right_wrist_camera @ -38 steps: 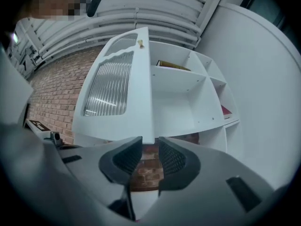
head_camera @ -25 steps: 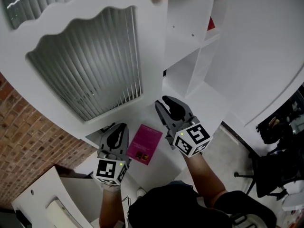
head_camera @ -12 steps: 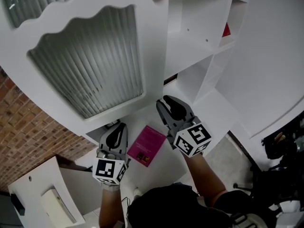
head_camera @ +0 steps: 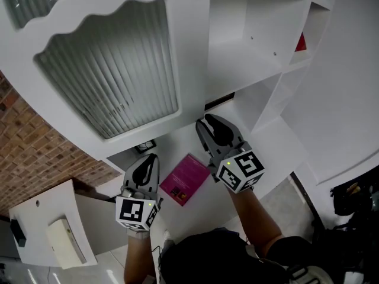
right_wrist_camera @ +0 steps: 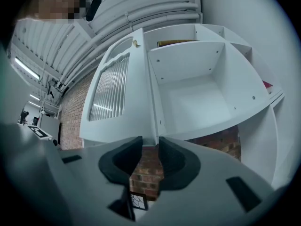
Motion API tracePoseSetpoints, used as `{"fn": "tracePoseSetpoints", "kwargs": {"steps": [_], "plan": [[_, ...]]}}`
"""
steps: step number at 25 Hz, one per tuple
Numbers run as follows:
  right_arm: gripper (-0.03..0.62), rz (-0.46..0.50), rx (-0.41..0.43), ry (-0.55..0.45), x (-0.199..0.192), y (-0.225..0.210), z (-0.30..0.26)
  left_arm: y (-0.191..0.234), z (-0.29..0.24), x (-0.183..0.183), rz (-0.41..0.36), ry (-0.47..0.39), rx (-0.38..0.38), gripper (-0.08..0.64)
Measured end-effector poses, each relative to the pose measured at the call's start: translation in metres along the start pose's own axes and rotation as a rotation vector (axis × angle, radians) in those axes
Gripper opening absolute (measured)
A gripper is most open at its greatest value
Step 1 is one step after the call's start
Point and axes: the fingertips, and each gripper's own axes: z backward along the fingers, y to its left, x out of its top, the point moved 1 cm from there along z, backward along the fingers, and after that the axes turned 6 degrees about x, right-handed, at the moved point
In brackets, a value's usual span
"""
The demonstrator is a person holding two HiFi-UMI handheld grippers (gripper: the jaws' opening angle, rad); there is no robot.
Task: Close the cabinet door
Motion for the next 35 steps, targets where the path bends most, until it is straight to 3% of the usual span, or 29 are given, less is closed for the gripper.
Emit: {"fn": "tracePoseSetpoints", "kwargs": {"steps": [23,35], "plan": [[0.097,0.034,0.053,0.037,-0.002,-0.01,-0.024,-0.002,0.018,-0.014,0.021,0.021,0.199,0.011],[0.095,0.039,0.064,0.05,-0.002,-0.008,-0.021,-0.003,0.034,-0.017,0.034,0.041,0.199,0.011]]}}
